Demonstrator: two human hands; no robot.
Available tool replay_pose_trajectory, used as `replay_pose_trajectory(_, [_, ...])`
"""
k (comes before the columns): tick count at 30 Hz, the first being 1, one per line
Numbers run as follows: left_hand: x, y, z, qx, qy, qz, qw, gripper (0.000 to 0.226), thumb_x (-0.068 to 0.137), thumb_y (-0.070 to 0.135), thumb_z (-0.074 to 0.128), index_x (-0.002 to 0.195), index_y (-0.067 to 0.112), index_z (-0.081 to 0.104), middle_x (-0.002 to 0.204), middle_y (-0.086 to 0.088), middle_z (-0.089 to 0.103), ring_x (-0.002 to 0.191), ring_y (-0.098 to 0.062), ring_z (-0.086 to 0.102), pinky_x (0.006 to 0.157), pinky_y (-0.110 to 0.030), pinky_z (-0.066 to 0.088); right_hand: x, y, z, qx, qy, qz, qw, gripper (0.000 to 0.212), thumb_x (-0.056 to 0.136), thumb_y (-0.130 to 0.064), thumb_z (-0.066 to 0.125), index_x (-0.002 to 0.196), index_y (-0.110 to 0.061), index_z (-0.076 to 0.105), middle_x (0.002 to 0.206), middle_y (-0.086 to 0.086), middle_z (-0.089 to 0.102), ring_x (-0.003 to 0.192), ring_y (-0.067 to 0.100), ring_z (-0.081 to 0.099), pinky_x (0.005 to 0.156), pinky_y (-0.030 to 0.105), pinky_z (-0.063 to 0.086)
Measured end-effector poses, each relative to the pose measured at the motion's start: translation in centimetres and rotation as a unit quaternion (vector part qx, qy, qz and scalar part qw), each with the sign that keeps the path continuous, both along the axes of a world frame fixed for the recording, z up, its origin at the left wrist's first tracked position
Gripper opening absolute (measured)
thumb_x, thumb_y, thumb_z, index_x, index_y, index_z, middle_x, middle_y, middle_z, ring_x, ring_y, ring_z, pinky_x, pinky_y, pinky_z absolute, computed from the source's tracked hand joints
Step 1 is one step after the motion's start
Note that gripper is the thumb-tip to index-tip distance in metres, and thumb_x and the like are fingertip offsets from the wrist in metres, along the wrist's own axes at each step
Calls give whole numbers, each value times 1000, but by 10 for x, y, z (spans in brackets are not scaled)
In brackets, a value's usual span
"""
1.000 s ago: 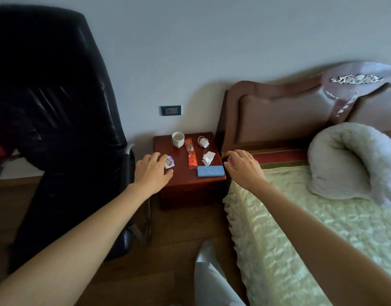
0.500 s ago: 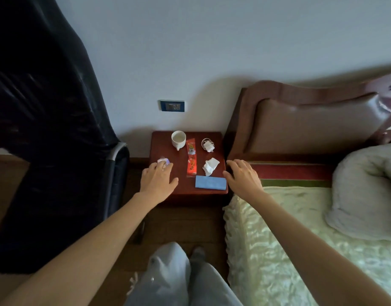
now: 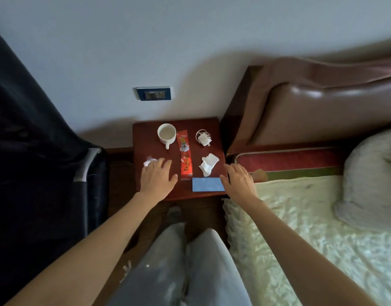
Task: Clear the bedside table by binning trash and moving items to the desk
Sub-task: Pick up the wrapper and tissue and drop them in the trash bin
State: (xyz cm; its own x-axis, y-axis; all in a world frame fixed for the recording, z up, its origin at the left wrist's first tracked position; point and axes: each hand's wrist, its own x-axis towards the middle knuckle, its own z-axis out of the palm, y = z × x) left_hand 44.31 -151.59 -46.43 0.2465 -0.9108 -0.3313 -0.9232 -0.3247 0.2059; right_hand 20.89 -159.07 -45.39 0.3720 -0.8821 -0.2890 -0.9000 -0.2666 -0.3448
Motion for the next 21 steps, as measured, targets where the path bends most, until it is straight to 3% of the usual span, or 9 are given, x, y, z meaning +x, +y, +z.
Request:
replay_pose_trajectory(6, [0,-20,-56,37,13,8,999,52,89,41,51,135,15,45,137,-10,48,128,-30,42,100,-46,40,10,-9,-57,33,-14,-27,999,46,87,-25,60,128,-6,52,126,16,55,122,35,47,101,45,41])
replay_pose_trajectory(13, [-15,-43,-124,36,42,29,998,50,86,35,58,129,10,50,128,-14,56,119,-31,50,95,-46,45,22,-23,-127,53,-13,-20,998,55,86,-28,64,134,-8,46,141,13,44,135,31,34,109,44,35])
replay_pose_trajectory(21, [-22,-62,-191,35,73,94,992,57,85,40,60,133,15,43,131,-13,53,119,-28,51,97,-43,45,43,-58,-195,31,-25,-9,999,68,76,-28,75,135,-16,44,145,18,38,136,38,32,102,52,42])
